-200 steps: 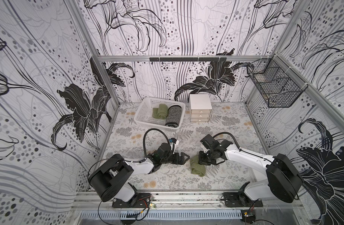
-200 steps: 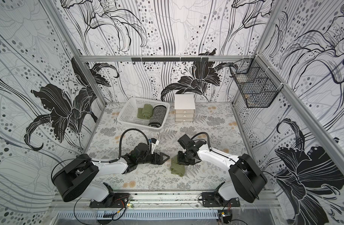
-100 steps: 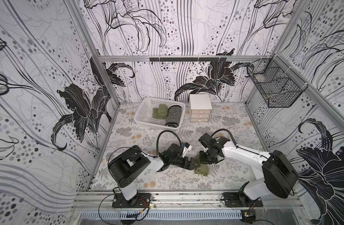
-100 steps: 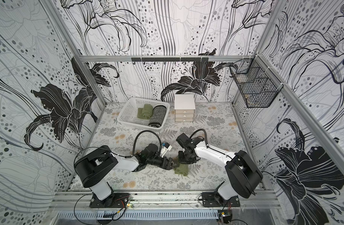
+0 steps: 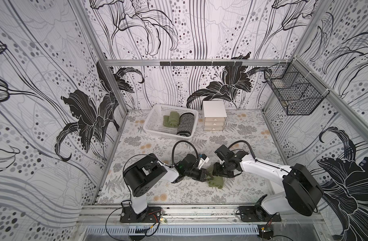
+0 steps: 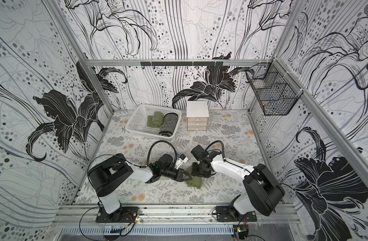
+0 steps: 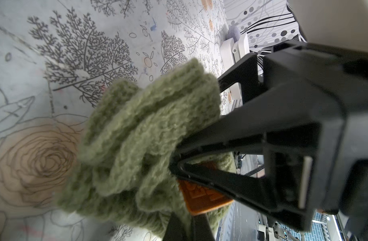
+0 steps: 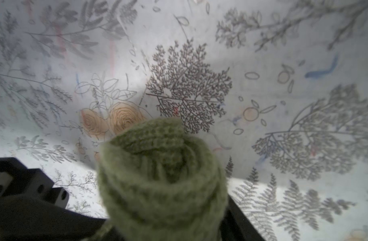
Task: Roll up the scarf and place it into the basket
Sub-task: Pick up the scarf at the center of the board.
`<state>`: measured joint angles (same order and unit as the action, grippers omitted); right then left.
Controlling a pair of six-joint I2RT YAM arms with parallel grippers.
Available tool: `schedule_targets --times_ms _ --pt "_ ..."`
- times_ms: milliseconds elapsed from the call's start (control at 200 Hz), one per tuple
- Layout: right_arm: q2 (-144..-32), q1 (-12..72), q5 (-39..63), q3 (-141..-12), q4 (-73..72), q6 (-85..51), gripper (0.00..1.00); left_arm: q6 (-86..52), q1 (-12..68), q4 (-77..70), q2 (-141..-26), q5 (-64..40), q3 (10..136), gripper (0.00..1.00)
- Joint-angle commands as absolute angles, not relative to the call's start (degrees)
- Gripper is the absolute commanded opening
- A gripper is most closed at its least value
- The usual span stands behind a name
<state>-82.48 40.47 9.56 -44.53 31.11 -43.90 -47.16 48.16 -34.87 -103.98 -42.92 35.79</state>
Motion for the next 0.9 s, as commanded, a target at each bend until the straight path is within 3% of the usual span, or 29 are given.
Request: schedule_targets --times_ms 0,235,340,400,551,606,696,746,816,896 --pt "-82.91 40.91 15.1 -41.42 26.45 -47.12 0.61 -45.56 48.85 -33.97 -105.02 -41.63 35.05 0.0" --pt "-86.48 41.44 17.24 -42.08 23.62 -46.61 0.64 -44.43 50.25 -33.44 -107.1 -41.29 35.76 0.0" --pt "-88.32 42.49 16.75 -43.04 24.49 -45.53 0.6 -44.74 50.32 -34.38 -108.82 -41.93 36.37 0.0" --pt "-89.33 42.71 17.62 -42.08 22.82 -45.86 0.53 -44.77 50.31 -34.54 -109.41 -42.17 36.81 0.0" --pt "-89.06 43.24 18.94 -40.25 19.45 -46.93 0.07 -44.42 50.35 -33.57 -108.79 -41.58 36.9 0.0" --pt "-88.24 43.17 18.96 -40.28 19.26 -46.62 0.0 -44.03 50.37 -32.96 -107.84 -40.82 36.83 0.0" --pt "-86.73 43.16 18.92 -41.57 18.96 -45.0 0.0 -43.96 49.65 -33.54 -104.9 -40.08 35.78 0.24" --pt "-86.08 43.11 19.21 -42.69 17.98 -43.51 0.0 -44.55 48.56 -34.93 -102.37 -40.08 34.54 0.51" --pt "-86.38 42.75 20.53 -45.84 17.73 -41.35 0.0 -45.72 46.01 -36.29 -97.8 -41.23 32.87 0.99" --pt "-87.47 41.4 23.46 -49.34 15.75 -39.57 0.0 -44.71 42.33 -31.37 -91.37 -41.71 32.57 0.99"
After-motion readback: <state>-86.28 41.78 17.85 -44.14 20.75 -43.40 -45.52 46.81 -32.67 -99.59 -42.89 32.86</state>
